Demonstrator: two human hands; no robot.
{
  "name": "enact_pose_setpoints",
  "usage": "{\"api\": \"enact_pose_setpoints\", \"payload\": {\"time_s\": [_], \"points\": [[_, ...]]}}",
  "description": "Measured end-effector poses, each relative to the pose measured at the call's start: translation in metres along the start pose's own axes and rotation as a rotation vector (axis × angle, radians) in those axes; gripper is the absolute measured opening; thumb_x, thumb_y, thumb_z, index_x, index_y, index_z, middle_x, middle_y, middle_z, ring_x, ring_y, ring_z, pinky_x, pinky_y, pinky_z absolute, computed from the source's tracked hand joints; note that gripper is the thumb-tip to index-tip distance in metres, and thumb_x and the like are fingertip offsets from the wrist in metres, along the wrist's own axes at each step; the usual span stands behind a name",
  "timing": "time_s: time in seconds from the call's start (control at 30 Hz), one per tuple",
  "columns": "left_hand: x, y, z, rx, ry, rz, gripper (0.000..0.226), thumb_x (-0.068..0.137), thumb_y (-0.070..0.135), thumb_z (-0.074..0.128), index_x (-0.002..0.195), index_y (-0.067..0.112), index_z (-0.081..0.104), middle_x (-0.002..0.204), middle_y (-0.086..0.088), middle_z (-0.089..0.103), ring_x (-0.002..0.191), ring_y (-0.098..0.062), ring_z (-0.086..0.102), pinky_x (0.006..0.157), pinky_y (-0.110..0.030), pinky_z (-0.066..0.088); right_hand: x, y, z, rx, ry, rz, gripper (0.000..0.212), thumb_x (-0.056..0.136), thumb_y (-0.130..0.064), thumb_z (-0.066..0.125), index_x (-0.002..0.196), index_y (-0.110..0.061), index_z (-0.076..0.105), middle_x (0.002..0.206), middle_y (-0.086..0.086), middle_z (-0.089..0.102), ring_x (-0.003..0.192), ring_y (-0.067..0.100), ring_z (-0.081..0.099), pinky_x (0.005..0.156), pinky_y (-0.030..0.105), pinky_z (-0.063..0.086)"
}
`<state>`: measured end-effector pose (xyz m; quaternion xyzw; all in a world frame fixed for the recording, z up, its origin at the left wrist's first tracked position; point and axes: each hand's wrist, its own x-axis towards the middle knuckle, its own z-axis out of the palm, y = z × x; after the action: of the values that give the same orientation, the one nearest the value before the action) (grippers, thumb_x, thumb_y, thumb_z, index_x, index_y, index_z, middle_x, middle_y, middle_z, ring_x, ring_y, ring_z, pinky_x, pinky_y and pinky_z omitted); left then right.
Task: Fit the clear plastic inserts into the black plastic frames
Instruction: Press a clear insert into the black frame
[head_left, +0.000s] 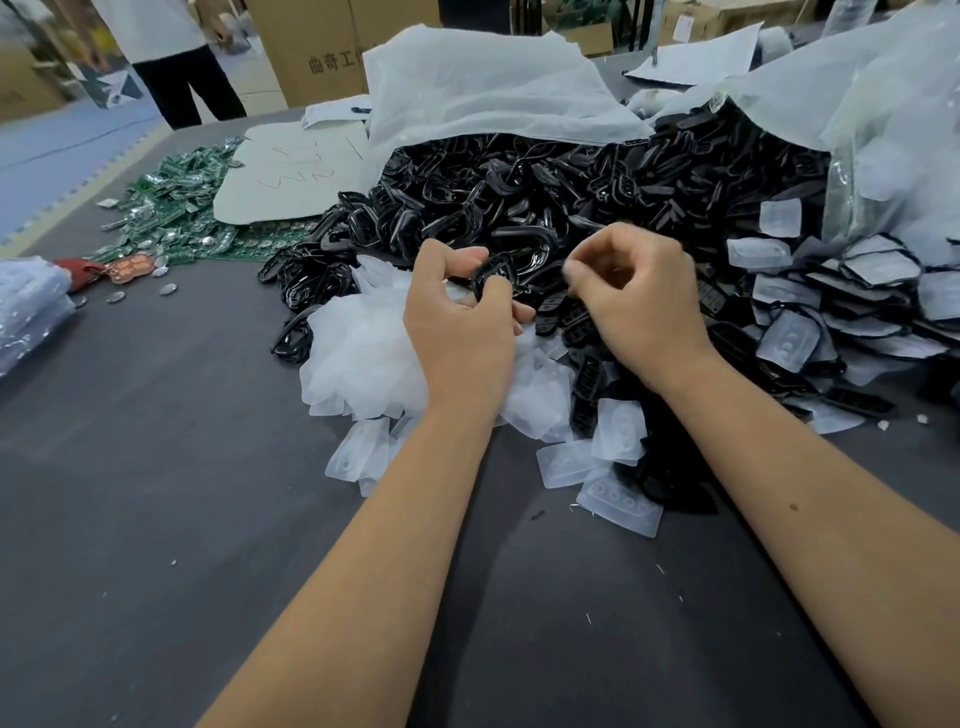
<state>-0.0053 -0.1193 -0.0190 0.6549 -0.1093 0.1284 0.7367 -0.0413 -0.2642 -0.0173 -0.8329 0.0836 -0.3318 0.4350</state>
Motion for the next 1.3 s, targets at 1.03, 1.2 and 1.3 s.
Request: {"api": "enact_pose_setpoints", "payload": {"time_s": [1.03,1.2,1.3], "points": [[0.004,-0.001,-0.002,-0.036,0.001,-0.046,0.019,0.089,-0.006,0.058,0.091,0.011,0.052,0.091,-0.009,0.062,0.057,-0.021,0.071,0.051,-0.027,0.049,0.005,0.010,-0.016,0.589,-0.344,0.237,0.009,0.089,-0.009,0.076,0.090,-0.018,0.079,0.074,0.000,0.069,0.062,0.009,0.060,0.045,0.018,0.039],[0.004,-0.002,-0.001,-0.012,0.000,-0.043,0.017,0.090,-0.006,0.058,0.092,0.010,0.052,0.089,-0.009,0.061,0.058,-0.021,0.072,0.052,-0.025,0.050,0.003,0.005,-0.015,0.602,-0.296,0.281,0.015,0.094,-0.004,0.071,0.083,-0.015,0.075,0.079,0.008,0.075,0.079,0.024,0.075,0.052,0.024,0.052],[0.004,-0.003,-0.002,-0.001,-0.021,-0.041,0.015,0.090,-0.005,0.059,0.092,0.008,0.053,0.089,-0.010,0.062,0.058,-0.022,0.072,0.052,-0.029,0.051,0.003,0.003,-0.014,0.615,-0.270,0.289,0.015,0.095,-0.006,0.070,0.083,-0.015,0.073,0.079,0.001,0.072,0.078,0.014,0.069,0.056,0.027,0.051]]}}
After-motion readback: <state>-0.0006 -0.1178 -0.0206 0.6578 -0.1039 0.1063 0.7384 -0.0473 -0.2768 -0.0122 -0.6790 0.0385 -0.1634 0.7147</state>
